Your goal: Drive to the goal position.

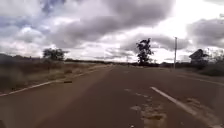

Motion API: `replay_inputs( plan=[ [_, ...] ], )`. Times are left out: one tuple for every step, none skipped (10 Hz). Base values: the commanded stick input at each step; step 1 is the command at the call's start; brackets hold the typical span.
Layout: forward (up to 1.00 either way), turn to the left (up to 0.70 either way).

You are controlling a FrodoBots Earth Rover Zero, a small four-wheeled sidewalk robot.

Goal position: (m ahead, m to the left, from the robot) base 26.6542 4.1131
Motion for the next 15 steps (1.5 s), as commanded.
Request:
replay_inputs(
  plan=[
    [0.7,0.04],
    [0.7,0.04],
    [0.7,0.04],
    [0.0,0.0],
    [0.0,0.0],
    [0.0,0.0],
    [0.0,0.0],
    [0.0,0.0],
    [0.0,0.0],
    [0.0,0.0],
    [0.0,0.0],
    [0.0,0.0],
    [0.34,0.02],
    [0.69,0.04],
    [0.7,0.04]
  ],
)
